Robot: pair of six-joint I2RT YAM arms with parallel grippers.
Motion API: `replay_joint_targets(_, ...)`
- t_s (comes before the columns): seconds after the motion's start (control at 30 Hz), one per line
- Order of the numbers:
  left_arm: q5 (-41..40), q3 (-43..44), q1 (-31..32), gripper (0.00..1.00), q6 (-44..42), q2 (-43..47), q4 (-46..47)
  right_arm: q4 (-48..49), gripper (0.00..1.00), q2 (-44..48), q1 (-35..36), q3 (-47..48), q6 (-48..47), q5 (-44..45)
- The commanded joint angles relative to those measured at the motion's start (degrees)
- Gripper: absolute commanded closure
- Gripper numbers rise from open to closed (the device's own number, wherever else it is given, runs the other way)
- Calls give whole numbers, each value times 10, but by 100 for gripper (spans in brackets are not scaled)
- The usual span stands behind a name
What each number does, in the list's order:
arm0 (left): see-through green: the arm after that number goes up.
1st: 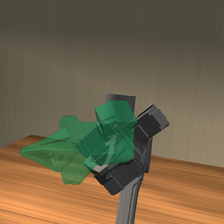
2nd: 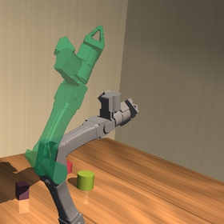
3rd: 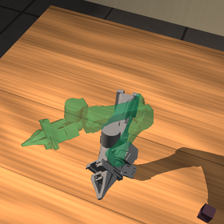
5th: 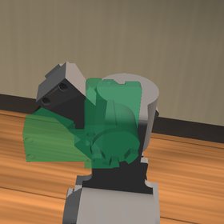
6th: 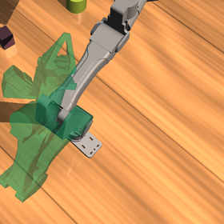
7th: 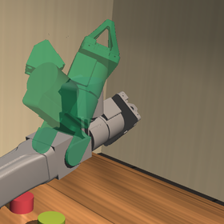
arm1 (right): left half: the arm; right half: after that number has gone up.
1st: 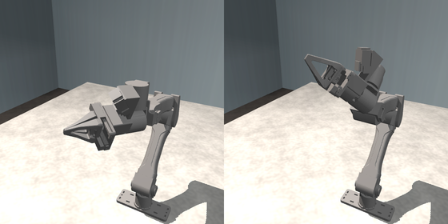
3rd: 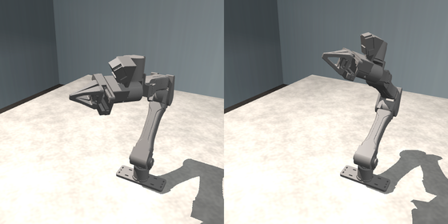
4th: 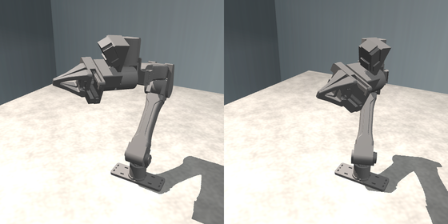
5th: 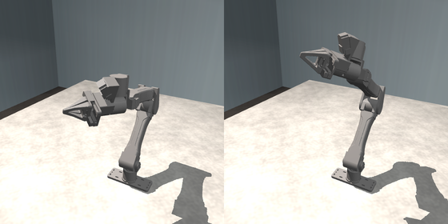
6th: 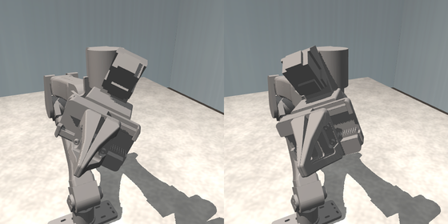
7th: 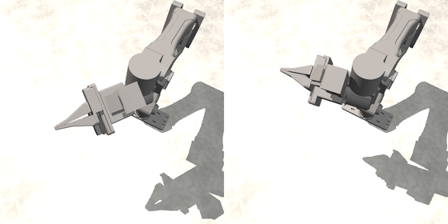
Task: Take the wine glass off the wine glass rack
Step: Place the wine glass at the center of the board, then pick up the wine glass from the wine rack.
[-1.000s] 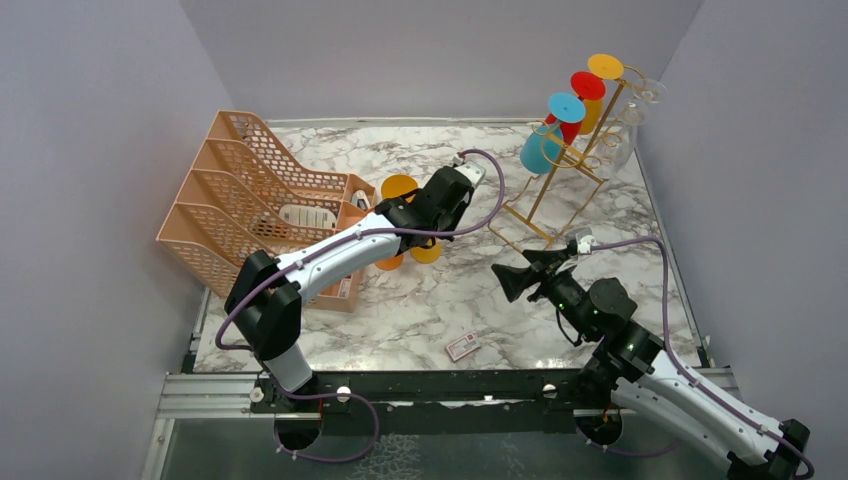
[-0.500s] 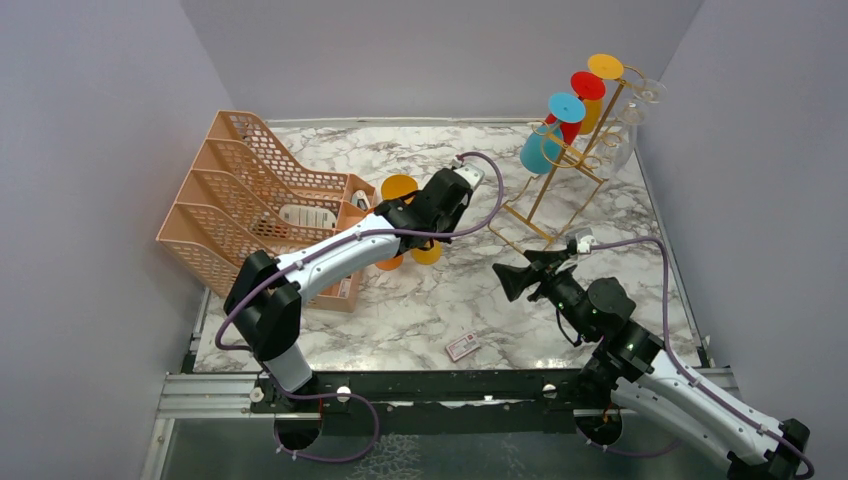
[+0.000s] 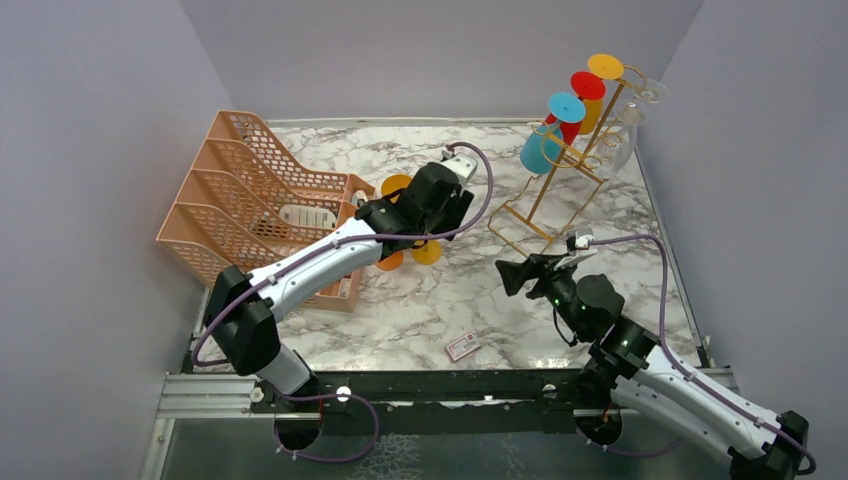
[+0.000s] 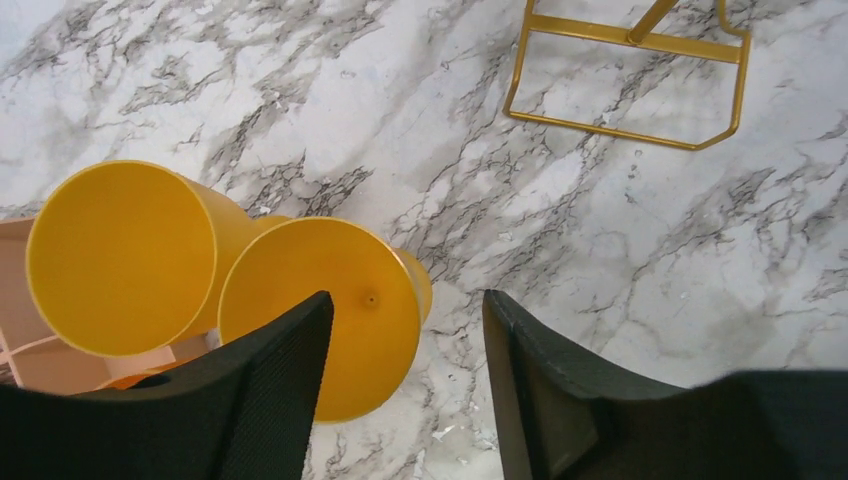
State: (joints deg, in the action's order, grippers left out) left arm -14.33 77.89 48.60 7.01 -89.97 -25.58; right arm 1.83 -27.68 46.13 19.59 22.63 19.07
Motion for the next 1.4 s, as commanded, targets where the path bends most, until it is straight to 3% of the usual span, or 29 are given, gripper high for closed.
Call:
replay_joint_targets(0.0,5,-42,1,36,-2,64,36,-68,10,-15,0,-17,127,150)
replay_joint_targets(0.17,-22,-106,1,28,2,130,37,-78,8,-49,-1,-24,132,227)
replay_joint_targets(0.27,-63,-148,0,10,17,181,46,-60,6,-112,-8,-12,120,239)
replay_joint_targets(0.33,-71,-167,-7,4,23,205,47,-56,1,-156,-29,14,108,251)
replay_joint_targets(0.4,-73,-177,-13,2,26,220,44,-32,0,-191,-84,35,72,209)
replay_joint_targets(0.6,-83,-180,-63,1,30,240,37,-25,0,-217,-319,66,113,-6)
replay_joint_targets(0.83,-81,-196,-153,1,46,272,26,-72,0,-226,-366,143,140,1)
replay_joint_targets(1.1,-154,-259,-167,1,59,357,38,-130,1,-255,-483,231,179,-89)
replay_joint_targets(1.37,-147,-303,-178,1,85,437,47,-168,0,-228,-492,369,135,-63)
